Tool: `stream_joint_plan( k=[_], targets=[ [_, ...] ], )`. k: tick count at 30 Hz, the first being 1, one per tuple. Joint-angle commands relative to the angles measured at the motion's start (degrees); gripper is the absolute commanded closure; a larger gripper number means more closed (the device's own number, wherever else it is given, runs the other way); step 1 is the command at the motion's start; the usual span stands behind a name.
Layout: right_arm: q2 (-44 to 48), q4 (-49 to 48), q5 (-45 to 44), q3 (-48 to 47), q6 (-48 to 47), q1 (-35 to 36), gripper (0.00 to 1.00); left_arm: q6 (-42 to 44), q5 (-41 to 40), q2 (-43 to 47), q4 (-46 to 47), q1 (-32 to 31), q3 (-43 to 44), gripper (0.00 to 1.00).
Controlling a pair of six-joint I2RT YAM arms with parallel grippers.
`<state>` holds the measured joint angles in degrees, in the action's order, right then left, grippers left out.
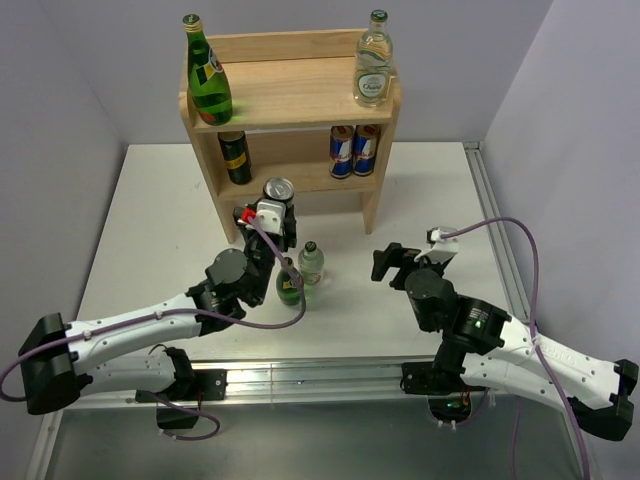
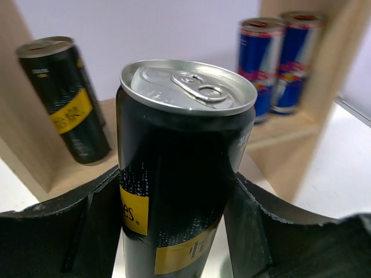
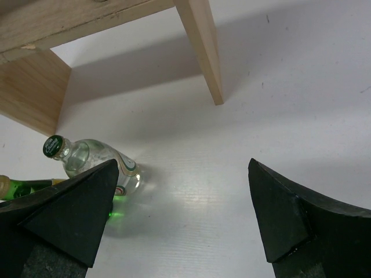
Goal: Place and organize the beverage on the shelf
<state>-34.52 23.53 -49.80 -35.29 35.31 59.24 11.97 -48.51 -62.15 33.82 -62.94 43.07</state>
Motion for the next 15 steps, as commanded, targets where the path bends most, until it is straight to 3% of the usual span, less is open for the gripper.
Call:
stream_joint_plan(
  k=[1, 9, 15],
  targets=[
    [-0.55, -2.26, -0.03, -0.31, 0.64, -0.36, 0.00, 6.32, -1.33, -2.00, 26.54, 2.55, -2.19, 1.00],
    [0.07, -2.70, -0.03, 0.75, 0.29, -0.71, 0.00, 4.73, 1.66, -6.58, 37.53, 9.15, -2.73, 1.00],
    [-0.37, -3.84, 0.85, 1.36, -0.24, -1.76, 0.00, 0.70, 3.86, -9.04, 37.80, 12.05, -0.71, 1.00]
  ],
)
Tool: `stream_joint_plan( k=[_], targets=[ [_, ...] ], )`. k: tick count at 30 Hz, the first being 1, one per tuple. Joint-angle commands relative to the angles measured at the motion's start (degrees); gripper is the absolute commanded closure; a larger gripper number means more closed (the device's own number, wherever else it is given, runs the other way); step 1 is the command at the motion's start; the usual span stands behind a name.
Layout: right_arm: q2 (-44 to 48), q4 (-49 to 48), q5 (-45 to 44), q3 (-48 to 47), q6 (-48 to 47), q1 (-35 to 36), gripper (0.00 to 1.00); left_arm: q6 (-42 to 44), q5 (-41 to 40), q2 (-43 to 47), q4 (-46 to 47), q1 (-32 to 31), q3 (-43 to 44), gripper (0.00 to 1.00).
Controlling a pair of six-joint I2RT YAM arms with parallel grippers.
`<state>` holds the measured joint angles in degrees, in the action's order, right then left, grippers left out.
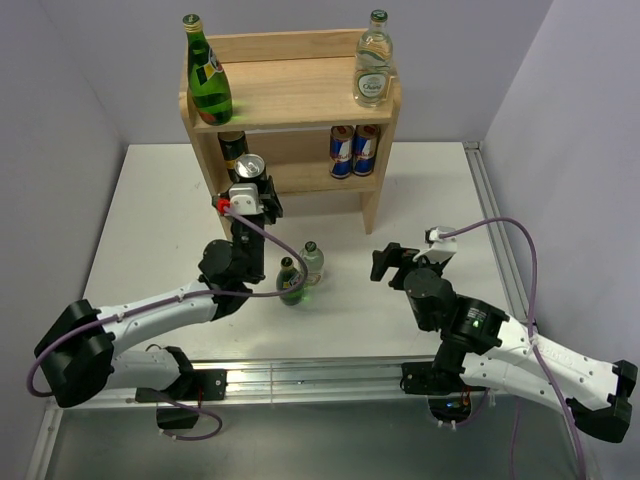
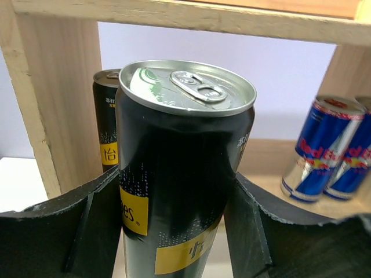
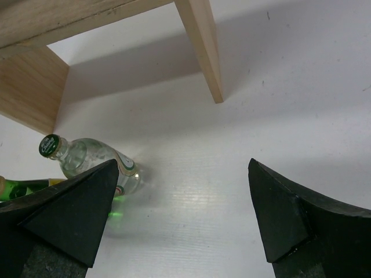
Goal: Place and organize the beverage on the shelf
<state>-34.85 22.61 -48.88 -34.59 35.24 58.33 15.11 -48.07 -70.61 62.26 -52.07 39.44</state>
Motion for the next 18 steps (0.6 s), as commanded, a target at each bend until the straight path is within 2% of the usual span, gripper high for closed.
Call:
stream_joint_plan(
  k=[1, 5, 10, 18],
  targets=[
    [-0.22, -3.18, 0.10, 0.84, -0.26, -0.93, 0.00, -2.81, 3.77, -0.93, 9.72, 1.53, 3.01, 1.00],
    [-0.57, -4.15, 0.98, 1.36, -0.53, -1.63, 0.00, -4.56, 5.27, -3.47, 10.34, 3.20, 3.89, 1.00],
    [-0.83, -4.94, 2.30, 1.98, -1.14, -2.86, 0.00, -5.00, 7.99, -6.99, 15.43, 4.78, 4.15, 1.00],
    [-1.36, -6.44, 4.06, 2.86, -1.93, -4.36, 0.00, -6.76, 10.19, -12.00, 15.35, 7.25, 8.28, 1.00]
  ],
)
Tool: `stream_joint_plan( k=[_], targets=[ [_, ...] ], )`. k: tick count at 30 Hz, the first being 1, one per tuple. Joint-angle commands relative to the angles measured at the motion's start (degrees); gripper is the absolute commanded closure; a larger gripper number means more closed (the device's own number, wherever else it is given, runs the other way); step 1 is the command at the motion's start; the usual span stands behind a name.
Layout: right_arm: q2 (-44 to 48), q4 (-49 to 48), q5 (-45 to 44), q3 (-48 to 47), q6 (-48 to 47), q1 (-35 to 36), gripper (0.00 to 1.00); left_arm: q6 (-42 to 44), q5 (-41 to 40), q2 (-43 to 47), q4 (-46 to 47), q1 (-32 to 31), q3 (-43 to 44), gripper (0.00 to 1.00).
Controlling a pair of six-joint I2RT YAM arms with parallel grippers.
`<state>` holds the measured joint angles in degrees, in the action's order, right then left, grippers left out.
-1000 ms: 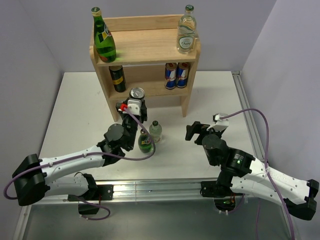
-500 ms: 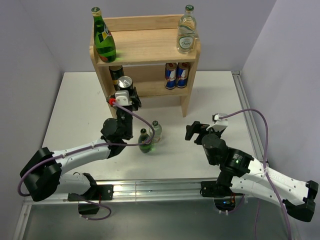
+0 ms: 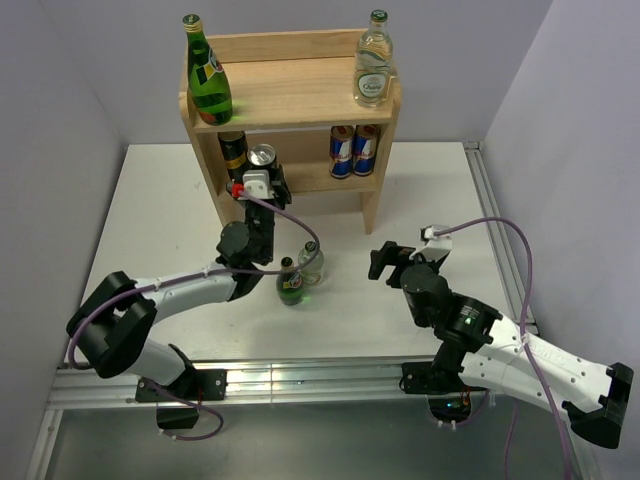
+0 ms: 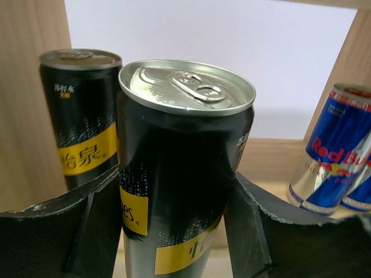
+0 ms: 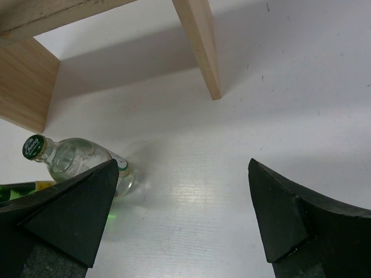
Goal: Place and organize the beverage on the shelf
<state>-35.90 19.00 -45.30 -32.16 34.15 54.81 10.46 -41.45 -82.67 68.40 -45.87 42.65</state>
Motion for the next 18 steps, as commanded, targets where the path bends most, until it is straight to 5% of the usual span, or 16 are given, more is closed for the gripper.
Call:
stream_joint_plan(
  k=[1, 18],
  targets=[
    [-0.48, -2.92, 0.65, 0.43, -0.93, -1.02, 0.00, -2.37, 3.66, -0.29, 9.12, 1.65, 5.51, 1.00],
    [-3.74, -6.44, 4.25, 0.52, -3.04, -3.83, 0.00, -6.33, 5.59, -11.19, 10.09, 8.07, 11.40, 1.00]
  ],
)
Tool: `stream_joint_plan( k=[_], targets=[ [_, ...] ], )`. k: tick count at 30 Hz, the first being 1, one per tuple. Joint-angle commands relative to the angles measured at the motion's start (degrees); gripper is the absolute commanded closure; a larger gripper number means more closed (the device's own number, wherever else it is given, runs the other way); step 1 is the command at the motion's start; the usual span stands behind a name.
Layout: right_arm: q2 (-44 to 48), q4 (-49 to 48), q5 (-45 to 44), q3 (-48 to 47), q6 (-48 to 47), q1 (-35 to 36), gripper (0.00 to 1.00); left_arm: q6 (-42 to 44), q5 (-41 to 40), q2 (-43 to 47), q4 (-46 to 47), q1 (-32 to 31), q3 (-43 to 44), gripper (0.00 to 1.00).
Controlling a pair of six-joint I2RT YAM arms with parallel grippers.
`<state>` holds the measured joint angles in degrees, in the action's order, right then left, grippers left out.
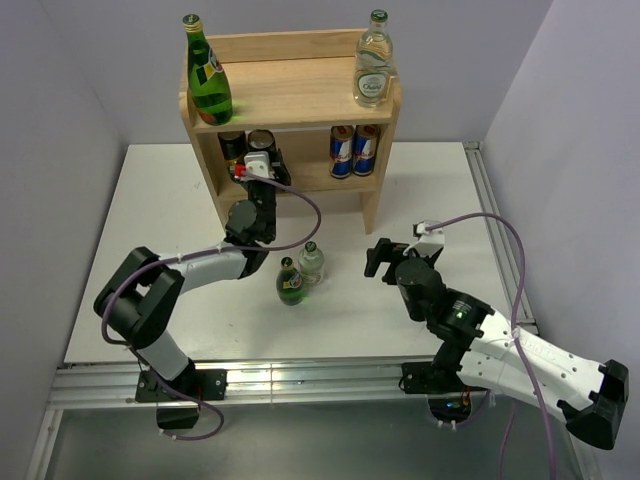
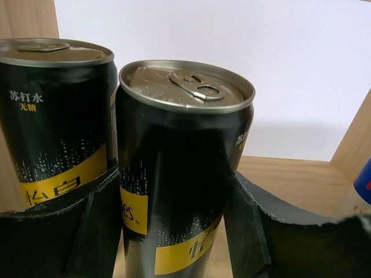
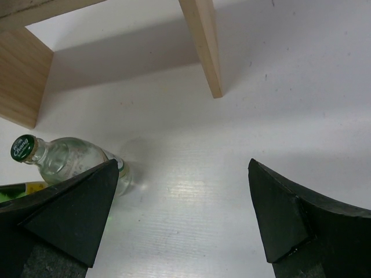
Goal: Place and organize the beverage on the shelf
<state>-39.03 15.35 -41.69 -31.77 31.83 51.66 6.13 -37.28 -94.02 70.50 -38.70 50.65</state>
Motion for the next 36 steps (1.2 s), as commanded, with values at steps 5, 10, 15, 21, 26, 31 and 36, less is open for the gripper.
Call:
stream_joint_plan(
  k=[5, 10, 15, 21, 26, 31, 36],
  targets=[
    [-1.49, -3.40, 1.00, 0.04, -0.90, -0.77, 0.00, -1.21, 0.89, -0.82, 8.07, 1.61, 3.58, 1.00],
    [-1.67, -3.84, 1.44, 0.48, -0.46, -0.86, 0.00, -0.25, -0.43, -1.43, 7.29, 2.14, 3.75, 1.00],
    [-1.14, -3.75, 1.70, 0.83, 0.16, -0.77, 0.00, -0.50, -1.74, -3.10, 4.04, 2.40, 5.24, 1.00],
    [-0.61, -3.23, 1.70, 1.09, 0.51, -0.86, 0.00, -2.00, -2.71, -4.07, 0.08, 2.49, 6.39, 0.86],
    [-0.53, -3.22, 1.79, 0.92, 0.60, -0.86, 0.00, -2.88, -2.62, -3.89, -2.56, 2.40, 6.48, 0.72],
    [-0.61, -3.49, 1.97, 1.10, 0.86, -0.86, 0.00, -2.09, -2.80, -3.89, -4.40, 1.96, 6.39, 0.57],
    [-0.35, -3.49, 2.05, 1.18, 1.04, -0.77, 0.00, -1.56, -2.62, -3.72, -5.19, 1.35, 6.04, 0.40]
  ],
)
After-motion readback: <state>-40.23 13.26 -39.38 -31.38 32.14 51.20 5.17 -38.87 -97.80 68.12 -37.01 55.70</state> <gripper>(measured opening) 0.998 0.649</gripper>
